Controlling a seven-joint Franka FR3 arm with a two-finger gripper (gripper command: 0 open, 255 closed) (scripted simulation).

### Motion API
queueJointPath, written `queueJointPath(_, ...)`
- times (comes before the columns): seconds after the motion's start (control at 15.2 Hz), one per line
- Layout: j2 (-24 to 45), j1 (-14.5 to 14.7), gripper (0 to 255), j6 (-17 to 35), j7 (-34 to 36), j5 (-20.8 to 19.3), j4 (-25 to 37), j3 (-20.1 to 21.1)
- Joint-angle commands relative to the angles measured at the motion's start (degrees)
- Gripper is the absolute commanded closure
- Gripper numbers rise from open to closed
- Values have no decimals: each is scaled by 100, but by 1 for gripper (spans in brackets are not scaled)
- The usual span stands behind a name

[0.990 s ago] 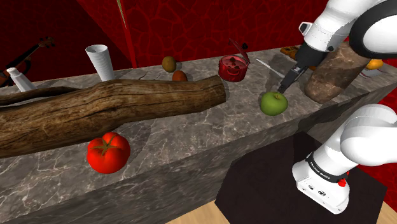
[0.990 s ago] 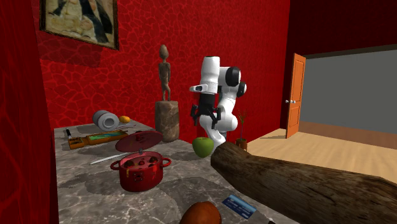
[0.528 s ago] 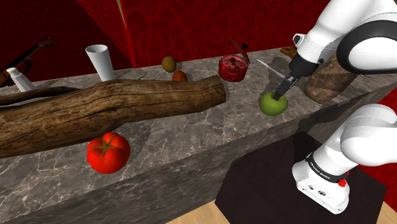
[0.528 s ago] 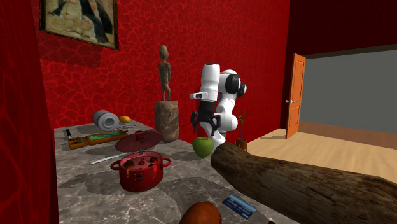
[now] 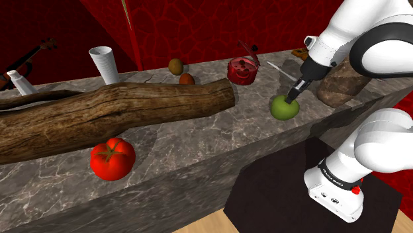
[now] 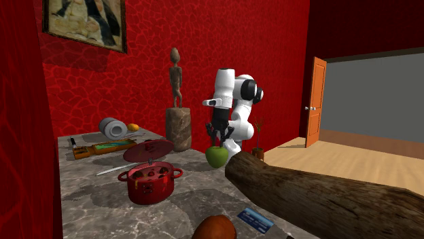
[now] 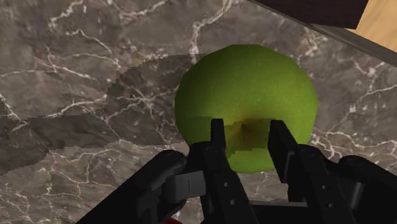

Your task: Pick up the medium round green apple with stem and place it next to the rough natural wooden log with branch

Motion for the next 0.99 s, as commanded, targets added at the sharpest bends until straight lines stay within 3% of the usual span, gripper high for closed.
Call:
queueJointPath(0.0,0,0,255,0,0,0,0,0)
queueJointPath(0.46,0,0,255,1,0,0,-1,0)
queueJointPath(0.92,86,-44,255,-484,-25,-57,573,-59)
